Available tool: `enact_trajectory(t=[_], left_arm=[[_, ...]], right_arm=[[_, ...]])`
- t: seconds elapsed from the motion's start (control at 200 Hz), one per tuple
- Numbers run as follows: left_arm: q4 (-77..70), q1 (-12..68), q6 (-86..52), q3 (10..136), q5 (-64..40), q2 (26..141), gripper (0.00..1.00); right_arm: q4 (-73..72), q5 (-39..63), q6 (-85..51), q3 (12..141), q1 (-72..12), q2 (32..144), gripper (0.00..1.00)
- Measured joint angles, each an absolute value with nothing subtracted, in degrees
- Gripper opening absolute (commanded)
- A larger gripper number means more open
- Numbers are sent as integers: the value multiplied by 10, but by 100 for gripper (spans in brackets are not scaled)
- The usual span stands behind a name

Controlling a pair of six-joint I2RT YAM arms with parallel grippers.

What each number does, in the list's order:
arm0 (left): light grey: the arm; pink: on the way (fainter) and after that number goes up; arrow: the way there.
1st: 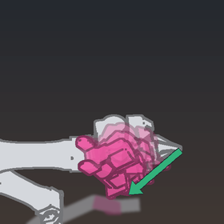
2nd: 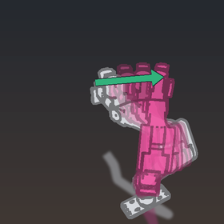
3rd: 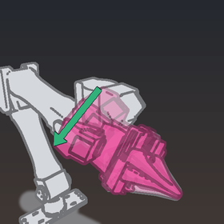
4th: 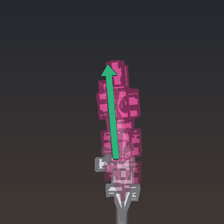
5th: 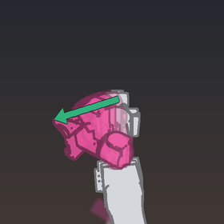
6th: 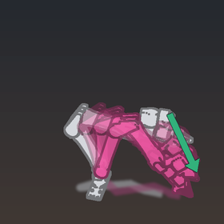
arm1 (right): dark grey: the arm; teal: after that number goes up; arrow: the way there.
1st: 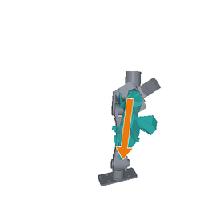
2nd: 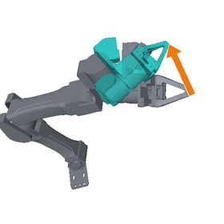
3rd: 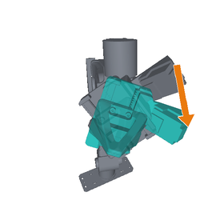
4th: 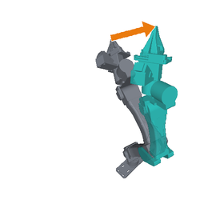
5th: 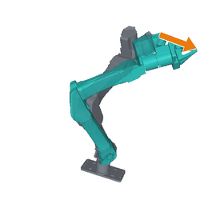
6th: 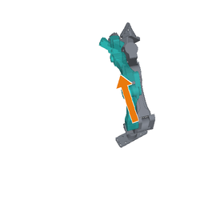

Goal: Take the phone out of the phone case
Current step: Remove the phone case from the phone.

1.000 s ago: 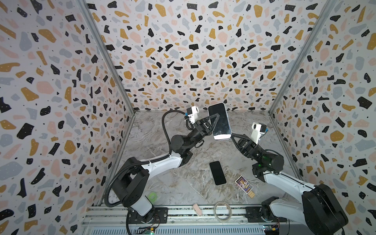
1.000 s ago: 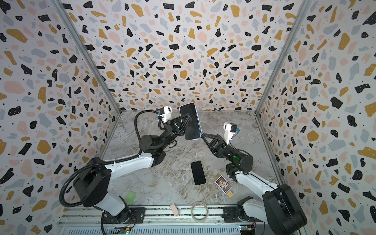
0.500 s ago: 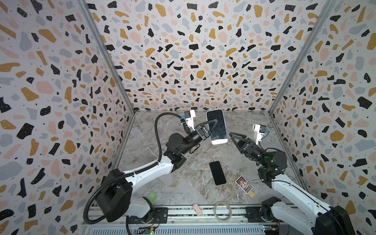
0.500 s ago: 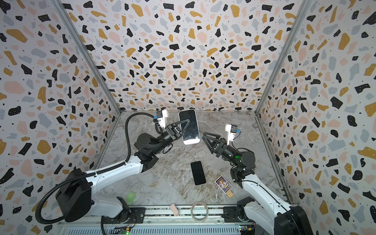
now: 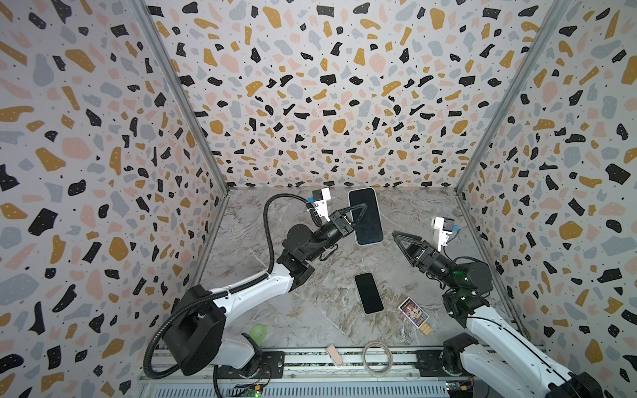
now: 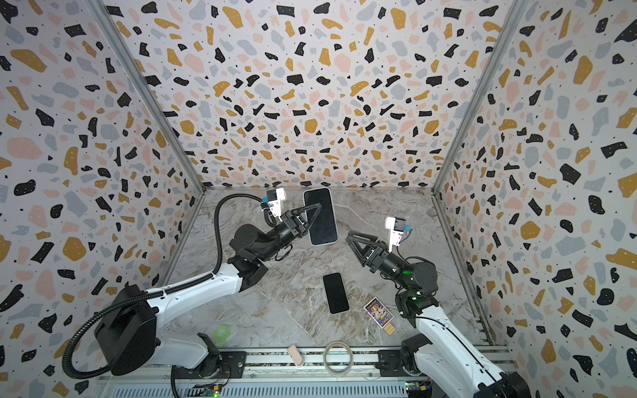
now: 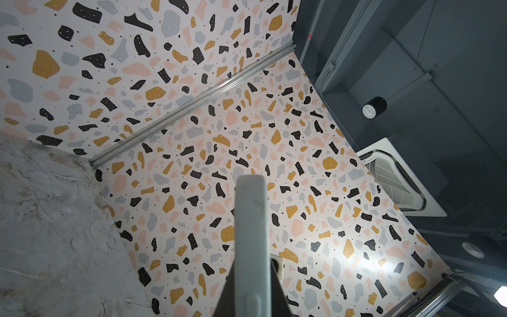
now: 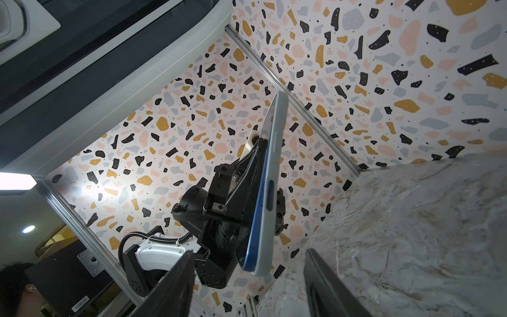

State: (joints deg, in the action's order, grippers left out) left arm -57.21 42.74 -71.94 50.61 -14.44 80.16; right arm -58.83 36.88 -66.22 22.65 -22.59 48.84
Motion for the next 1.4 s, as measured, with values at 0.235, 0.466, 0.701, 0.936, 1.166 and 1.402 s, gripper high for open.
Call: enact_trajectory(t=[0.235,0.466,0.701,0.936,1.166,1.402], left_arm=[[-588,427,-747,500,-145,805,0],[-609,427,-761,493,-149,807,0],[-627,427,-767,483,-155,810,0],[-644,427,-776,479,-155,812,0],[-662,428,-785,477,-152,822,0],[-679,428,-791,476,-150,828,0]], right_arm=[[-640,368,-683,205,-264,531,49],[-678,364,-685,205,-278,554,41],[-714,364,-692,205,-278,582,38],[-729,364,-694,205,-278,588,34],[-742,364,-694,205,-279,598,32],[-751,363,-696,205,-278,608,32]])
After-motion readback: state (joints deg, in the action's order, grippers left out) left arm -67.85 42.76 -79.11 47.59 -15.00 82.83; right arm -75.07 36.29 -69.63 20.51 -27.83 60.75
